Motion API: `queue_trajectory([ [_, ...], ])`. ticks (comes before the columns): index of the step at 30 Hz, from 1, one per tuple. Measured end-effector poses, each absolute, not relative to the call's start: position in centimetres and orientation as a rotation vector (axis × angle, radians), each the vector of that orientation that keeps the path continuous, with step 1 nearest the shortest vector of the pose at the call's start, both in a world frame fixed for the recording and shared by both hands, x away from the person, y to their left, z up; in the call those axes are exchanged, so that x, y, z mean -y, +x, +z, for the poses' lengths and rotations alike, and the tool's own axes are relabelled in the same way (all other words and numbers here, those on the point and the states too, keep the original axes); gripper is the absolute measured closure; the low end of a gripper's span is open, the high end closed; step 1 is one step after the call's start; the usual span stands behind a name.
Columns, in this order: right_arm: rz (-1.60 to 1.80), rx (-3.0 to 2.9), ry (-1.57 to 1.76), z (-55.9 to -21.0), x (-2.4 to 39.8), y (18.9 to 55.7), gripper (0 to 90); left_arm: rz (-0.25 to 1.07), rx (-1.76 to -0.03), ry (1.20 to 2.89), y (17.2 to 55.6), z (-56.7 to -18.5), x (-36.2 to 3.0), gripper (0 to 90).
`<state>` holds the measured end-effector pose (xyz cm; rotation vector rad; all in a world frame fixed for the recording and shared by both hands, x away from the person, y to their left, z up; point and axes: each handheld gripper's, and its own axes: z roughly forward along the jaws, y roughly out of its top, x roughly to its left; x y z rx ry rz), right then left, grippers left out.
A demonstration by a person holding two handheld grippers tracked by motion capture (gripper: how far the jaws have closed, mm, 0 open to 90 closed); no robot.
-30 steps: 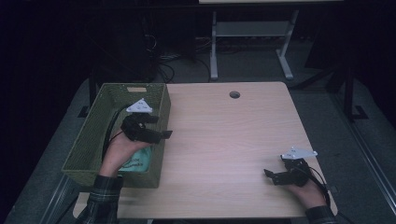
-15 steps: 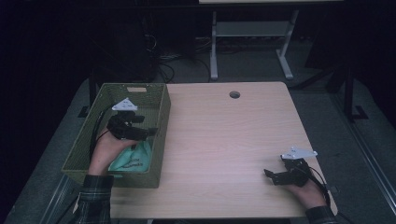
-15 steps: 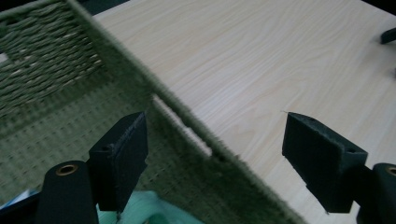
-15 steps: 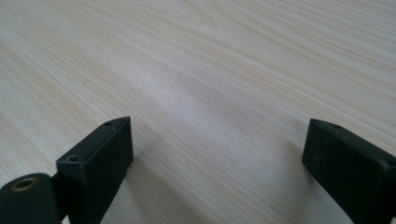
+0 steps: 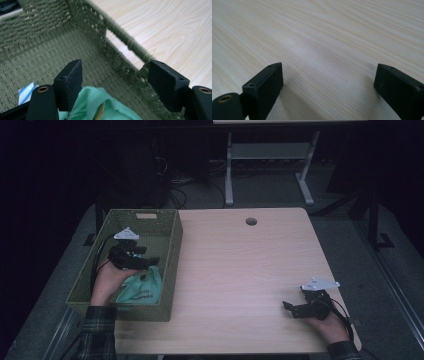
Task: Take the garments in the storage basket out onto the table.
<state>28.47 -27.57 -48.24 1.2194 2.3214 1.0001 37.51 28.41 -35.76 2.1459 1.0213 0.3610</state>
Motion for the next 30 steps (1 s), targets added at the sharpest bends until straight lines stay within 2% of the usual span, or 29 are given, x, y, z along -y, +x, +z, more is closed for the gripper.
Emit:
queue_trajectory([
  [7,1.0,-2.321,1.22,-48.2,27.6,28.5,8.2,0.358,-1.044,2.184,38.0,-36.9,-28.5,32.1],
  [30,1.0,-2.321,1.219,-48.2,27.6,28.5,8.2,0.345,-1.11,2.251,39.3,-39.7,-29.4,28.9],
])
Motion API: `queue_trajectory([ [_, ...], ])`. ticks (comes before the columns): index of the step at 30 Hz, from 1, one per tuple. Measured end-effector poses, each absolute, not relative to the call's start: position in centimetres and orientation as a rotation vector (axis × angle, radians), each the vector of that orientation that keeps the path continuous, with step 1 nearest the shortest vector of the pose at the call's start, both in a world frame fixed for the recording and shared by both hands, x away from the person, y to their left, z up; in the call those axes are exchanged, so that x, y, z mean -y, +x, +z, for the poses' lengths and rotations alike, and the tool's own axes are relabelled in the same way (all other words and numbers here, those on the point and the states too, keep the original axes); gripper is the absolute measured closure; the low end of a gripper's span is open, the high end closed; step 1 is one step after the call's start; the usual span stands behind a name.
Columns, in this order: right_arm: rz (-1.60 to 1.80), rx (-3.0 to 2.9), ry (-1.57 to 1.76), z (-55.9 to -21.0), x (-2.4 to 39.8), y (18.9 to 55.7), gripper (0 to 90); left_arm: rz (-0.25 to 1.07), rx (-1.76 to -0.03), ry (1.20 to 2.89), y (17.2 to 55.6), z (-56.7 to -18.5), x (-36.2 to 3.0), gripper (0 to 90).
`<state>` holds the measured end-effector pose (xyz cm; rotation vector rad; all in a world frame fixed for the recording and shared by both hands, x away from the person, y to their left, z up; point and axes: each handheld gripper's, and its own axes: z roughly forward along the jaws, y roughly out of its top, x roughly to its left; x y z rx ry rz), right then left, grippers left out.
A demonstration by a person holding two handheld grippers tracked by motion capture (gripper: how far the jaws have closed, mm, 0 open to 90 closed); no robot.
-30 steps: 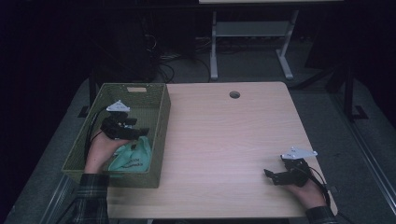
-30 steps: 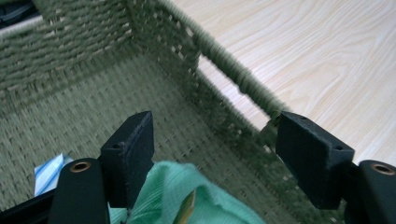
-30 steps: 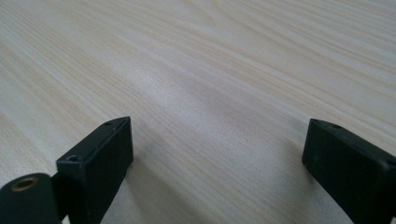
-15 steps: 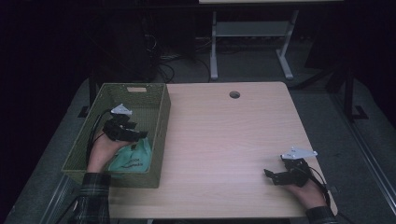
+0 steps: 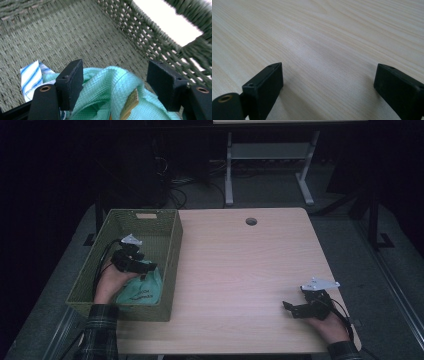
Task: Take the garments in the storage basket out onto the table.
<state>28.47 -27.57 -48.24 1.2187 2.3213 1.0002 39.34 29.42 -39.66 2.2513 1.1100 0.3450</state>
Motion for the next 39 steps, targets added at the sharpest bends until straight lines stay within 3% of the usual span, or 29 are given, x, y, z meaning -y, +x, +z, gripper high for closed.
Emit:
queue_trajectory([
  [5,1.0,-2.321,1.219,-48.2,27.6,28.5,8.2,0.315,-1.138,2.274,39.5,-40.1,-29.3,30.6],
  [8,1.0,-2.321,1.219,-48.2,27.6,28.5,8.2,0.299,-1.157,2.287,39.5,-40.3,-29.4,37.0],
  [15,1.001,-2.322,1.218,-48.2,27.6,28.5,8.3,0.26,-1.192,2.303,39.4,-40.2,-29.7,73.9],
  [17,1.001,-2.321,1.218,-48.2,27.6,28.5,8.3,0.257,-1.197,2.293,39.4,-39.9,-29.8,79.2],
  [39,1.002,-2.322,1.217,-48.2,27.6,28.5,8.4,0.278,-1.064,2.113,37.6,-34.9,-29.5,81.3],
])
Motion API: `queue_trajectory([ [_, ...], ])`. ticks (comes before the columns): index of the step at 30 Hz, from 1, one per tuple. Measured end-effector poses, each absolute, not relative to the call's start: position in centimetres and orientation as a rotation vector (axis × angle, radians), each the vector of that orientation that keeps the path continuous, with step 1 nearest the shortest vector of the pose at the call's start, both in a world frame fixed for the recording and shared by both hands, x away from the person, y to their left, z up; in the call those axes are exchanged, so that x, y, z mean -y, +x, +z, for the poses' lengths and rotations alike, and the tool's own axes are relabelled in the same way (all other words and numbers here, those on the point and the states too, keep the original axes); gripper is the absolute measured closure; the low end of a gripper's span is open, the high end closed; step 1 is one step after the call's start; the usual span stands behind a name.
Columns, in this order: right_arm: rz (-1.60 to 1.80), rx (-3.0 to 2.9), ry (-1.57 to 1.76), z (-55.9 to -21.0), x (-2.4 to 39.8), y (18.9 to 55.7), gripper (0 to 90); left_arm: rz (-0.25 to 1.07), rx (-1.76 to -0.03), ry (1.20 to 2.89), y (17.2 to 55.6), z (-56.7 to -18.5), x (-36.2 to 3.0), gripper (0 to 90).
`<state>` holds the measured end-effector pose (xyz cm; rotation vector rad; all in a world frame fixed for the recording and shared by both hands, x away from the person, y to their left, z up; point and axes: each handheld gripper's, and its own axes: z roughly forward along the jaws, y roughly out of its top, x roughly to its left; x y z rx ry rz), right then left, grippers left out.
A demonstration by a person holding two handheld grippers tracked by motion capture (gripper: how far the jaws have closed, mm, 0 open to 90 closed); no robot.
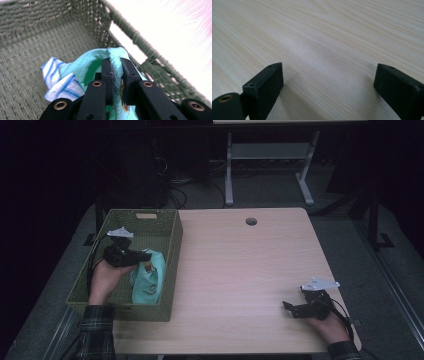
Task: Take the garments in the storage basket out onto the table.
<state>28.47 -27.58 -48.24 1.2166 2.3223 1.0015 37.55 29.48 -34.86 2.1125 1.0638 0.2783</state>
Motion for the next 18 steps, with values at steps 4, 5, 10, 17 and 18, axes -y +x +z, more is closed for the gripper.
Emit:
queue_trajectory([
  [4,1.002,-2.323,1.216,-48.2,27.6,28.5,8.4,0.297,-1.053,2.11,37.6,-34.2,-29.2,81.3],
  [5,1.0,-2.324,1.214,-48.2,27.6,28.5,8.4,0.3,-1.054,2.105,37.6,-34.0,-29.2,81.4],
  [10,1.003,-2.326,1.208,-48.2,27.6,28.5,8.4,0.31,-1.049,2.072,37.6,-33.1,-29.4,81.7],
  [17,1.003,-2.327,1.209,-48.2,27.6,28.5,8.4,0.346,-1.03,2.031,37.3,-30.9,-29.9,81.8],
  [18,1.003,-2.327,1.208,-48.2,27.6,28.5,8.4,0.351,-1.026,2.033,37.3,-30.5,-30.0,81.8],
])
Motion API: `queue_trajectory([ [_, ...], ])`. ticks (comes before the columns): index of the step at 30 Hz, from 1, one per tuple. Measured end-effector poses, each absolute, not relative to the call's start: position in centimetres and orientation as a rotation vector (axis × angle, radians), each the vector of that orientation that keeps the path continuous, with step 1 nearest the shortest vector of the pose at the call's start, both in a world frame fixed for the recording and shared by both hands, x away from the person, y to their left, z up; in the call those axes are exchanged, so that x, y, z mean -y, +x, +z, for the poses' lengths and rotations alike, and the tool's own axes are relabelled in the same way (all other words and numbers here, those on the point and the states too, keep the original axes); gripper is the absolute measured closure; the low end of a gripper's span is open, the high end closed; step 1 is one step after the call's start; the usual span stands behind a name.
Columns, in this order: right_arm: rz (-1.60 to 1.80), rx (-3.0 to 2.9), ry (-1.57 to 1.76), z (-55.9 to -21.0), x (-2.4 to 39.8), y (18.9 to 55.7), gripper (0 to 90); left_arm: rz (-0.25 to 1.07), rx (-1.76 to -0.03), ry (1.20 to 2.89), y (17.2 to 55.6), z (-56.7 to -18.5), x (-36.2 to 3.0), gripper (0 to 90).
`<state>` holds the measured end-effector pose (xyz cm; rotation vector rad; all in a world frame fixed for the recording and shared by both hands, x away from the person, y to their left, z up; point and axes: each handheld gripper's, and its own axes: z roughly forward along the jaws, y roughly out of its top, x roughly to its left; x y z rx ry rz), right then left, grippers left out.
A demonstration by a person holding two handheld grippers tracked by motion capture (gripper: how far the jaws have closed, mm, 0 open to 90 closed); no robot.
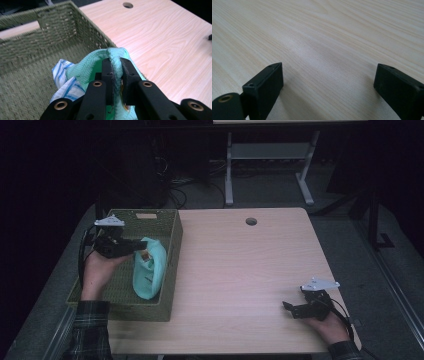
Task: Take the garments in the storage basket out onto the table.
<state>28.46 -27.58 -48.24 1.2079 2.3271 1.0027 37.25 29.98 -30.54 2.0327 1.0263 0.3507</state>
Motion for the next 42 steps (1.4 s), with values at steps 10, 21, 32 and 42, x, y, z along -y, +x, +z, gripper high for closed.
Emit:
queue_trajectory([
  [10,1.004,-2.326,1.21,-48.2,27.6,28.5,8.4,0.367,-0.968,1.994,37.2,-27.6,-29.3,82.0],
  [21,1.003,-2.326,1.209,-48.2,27.6,28.5,8.4,0.391,-0.902,1.954,36.9,-24.4,-28.1,82.1],
  [32,1.003,-2.326,1.209,-48.2,27.6,28.5,8.4,0.347,-0.799,1.94,36.9,-23.2,-24.9,82.4],
  [42,1.003,-2.326,1.211,-48.2,27.6,28.5,8.4,0.303,-0.732,1.935,37.0,-23.7,-21.6,82.4],
])
